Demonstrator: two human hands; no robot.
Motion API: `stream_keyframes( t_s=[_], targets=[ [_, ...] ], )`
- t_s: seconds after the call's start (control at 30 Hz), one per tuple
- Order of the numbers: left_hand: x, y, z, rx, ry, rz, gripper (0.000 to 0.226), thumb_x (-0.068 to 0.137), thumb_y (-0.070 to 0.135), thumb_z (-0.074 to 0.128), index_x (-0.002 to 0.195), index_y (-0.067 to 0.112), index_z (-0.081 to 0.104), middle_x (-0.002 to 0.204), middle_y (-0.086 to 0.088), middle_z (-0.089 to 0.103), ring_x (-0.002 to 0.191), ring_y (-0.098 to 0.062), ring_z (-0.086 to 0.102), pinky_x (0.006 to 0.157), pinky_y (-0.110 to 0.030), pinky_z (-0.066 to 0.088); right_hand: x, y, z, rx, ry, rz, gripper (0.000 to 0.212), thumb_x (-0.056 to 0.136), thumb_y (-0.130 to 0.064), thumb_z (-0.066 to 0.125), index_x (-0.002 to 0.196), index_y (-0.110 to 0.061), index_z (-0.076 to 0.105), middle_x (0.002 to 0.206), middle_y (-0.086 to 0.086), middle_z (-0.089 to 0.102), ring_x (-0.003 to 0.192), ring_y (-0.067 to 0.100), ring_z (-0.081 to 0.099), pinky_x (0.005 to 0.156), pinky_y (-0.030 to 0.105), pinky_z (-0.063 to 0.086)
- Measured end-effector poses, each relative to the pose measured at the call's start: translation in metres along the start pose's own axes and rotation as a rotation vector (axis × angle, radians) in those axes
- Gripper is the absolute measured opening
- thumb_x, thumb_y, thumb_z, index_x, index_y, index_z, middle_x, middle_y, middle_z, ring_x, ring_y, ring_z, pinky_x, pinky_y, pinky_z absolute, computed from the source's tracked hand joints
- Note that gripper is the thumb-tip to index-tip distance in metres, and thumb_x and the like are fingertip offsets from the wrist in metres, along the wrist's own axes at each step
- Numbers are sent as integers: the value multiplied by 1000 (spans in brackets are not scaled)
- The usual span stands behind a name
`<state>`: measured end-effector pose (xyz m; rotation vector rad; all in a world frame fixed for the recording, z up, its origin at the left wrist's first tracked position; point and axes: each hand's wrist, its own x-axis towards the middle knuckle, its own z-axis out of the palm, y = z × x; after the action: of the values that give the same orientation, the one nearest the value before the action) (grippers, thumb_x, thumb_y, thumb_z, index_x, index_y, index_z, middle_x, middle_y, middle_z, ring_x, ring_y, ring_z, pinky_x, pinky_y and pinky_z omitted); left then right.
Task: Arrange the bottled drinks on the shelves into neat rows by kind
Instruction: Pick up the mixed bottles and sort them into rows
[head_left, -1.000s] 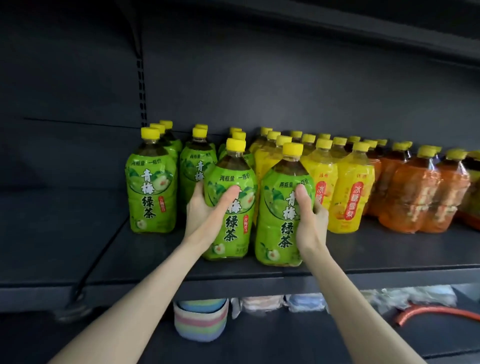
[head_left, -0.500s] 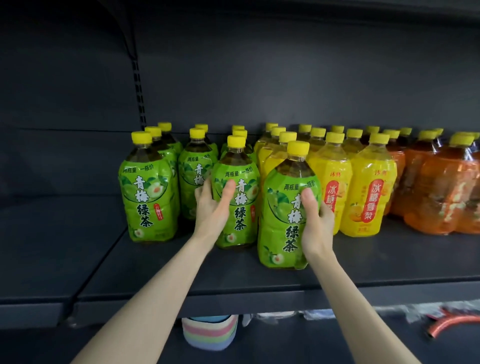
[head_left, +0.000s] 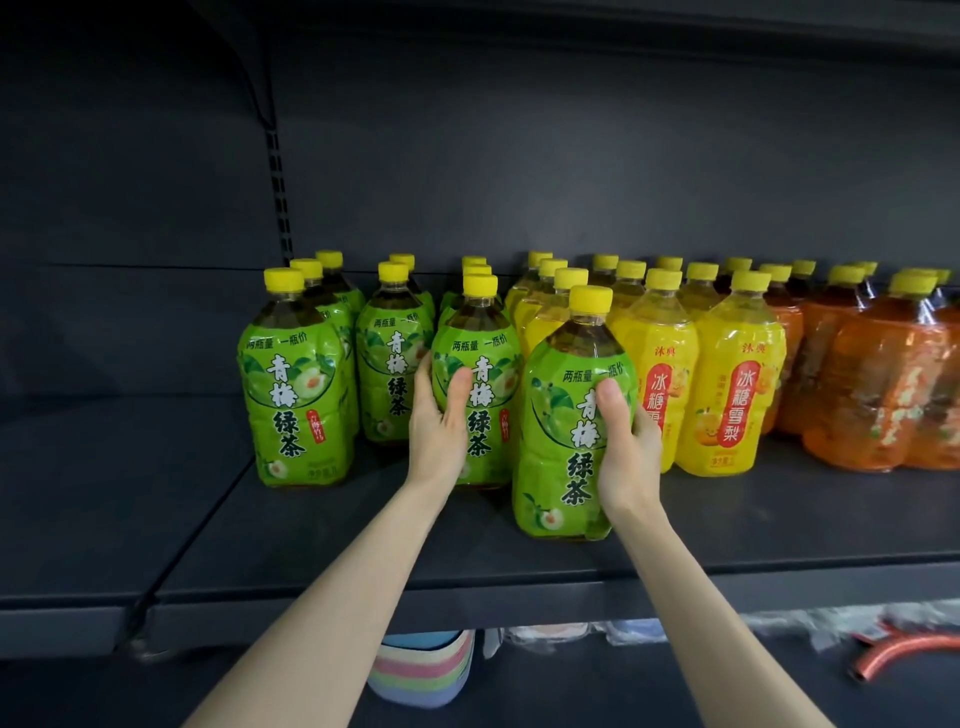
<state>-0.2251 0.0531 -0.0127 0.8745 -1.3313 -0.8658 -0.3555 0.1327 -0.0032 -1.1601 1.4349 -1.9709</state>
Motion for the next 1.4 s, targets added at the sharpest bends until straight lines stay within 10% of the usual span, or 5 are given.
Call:
stream_keyframes(
  t_s=[0.37,0.77,0.9,1.17,1.4],
  targets=[
    [12,-10,8,18,27,-4,63,96,43,40,150,18,18,154,-3,27,136,-9,26,100,-18,20,-2,-3,1,-49,27,11,114,52,-82,44,142,-13,44,146,3,46,135,20,40,114,43,28],
    [8,-2,-5,66,-93,-68,68,94,49,41,150,20,16,153,1,31,140,-16,28,100,-20,20,-8,-12,2,10,-4,26,59,67,-67,52,111,-29,61,111,-15,61,113,12,52,97,27,34],
    [-12,-5,-30,163,-138,-38,62,93,48,45,145,15,34,142,4,46,129,-11,42,106,-25,33,-14,-14,5,10,1,13,111,55,-80,50,141,-11,44,145,5,47,135,21,40,114,42,28],
    [-26,0,-106,291,248,249,12,93,16,56,105,18,57,103,-2,61,87,2,55,75,-11,45,-36,-11,32,41,-125,2,60,67,-64,65,113,-26,59,107,-15,62,99,-7,58,84,5,39],
    [12,-4,-144,362,428,253,58,83,41,66,122,5,42,119,-7,38,113,-23,41,95,-33,36,-53,-8,89,47,-152,-7,78,87,-52,51,148,-12,27,124,-15,39,115,-2,31,94,17,24]
  ],
)
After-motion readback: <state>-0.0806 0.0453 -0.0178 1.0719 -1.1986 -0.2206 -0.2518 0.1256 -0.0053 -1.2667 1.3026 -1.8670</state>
